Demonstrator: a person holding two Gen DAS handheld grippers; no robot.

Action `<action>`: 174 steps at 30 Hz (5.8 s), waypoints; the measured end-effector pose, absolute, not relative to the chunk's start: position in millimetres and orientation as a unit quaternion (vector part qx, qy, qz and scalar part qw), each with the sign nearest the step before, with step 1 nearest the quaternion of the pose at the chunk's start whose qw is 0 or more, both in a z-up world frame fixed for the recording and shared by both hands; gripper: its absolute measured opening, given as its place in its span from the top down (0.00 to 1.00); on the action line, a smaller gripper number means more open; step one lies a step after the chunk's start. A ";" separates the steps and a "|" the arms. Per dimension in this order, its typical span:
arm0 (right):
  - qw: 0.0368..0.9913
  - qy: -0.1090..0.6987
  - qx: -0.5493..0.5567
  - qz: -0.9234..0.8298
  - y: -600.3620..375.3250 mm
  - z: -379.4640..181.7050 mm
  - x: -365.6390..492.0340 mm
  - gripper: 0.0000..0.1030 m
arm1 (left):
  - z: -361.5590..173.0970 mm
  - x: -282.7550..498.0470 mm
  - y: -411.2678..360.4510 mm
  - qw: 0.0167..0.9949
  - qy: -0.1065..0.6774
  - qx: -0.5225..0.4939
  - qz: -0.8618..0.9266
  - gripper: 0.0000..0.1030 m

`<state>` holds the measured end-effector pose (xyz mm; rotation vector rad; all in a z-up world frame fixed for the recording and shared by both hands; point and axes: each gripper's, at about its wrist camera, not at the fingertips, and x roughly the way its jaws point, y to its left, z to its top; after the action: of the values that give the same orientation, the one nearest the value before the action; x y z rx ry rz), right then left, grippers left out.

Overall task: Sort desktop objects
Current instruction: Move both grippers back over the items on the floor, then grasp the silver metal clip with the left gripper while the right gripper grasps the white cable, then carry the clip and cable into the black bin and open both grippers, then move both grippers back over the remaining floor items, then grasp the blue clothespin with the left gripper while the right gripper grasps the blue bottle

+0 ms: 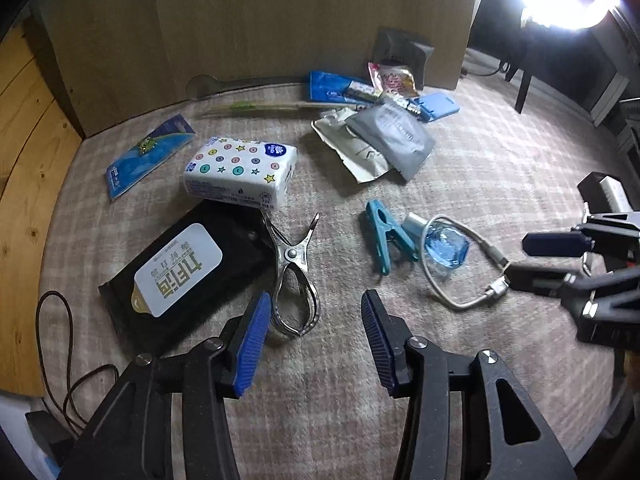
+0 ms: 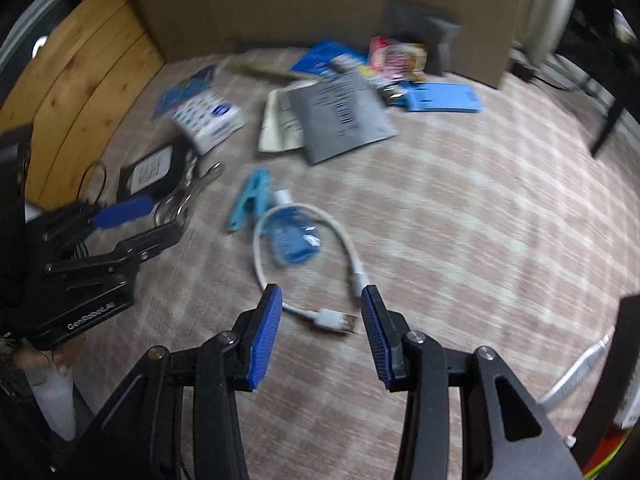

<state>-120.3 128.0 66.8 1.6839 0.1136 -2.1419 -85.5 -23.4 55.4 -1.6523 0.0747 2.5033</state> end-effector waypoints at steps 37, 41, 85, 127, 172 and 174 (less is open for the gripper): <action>0.183 -0.007 0.581 -0.793 129.6 73.2 -75.2 0.96 | 43.5 -59.1 -33.8 0.080 0.017 -0.535 0.841 0.75; 0.174 -0.022 0.567 -0.805 145.5 87.6 -61.5 0.96 | 56.9 -47.8 -34.7 0.090 0.014 -0.523 0.847 0.75; -0.055 -0.126 0.453 -0.881 586.2 199.1 82.9 0.96 | 159.8 42.2 418.6 0.329 0.113 -0.430 0.833 0.75; 0.048 -0.102 0.494 -0.862 418.7 164.9 7.7 0.56 | 109.8 -40.5 181.3 0.105 0.049 -0.502 0.857 0.55; 0.323 0.134 0.537 -0.768 111.9 46.0 -142.8 0.55 | 33.2 -117.4 16.3 0.018 0.019 -0.540 0.841 0.74; 0.321 0.141 0.538 -0.767 105.8 41.7 -145.0 0.55 | 32.9 -115.6 14.3 0.017 0.016 -0.539 0.842 0.74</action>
<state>-145.0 105.8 41.7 1.4132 0.3711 -2.0149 -115.6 14.3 32.9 -1.6745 0.0484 2.6166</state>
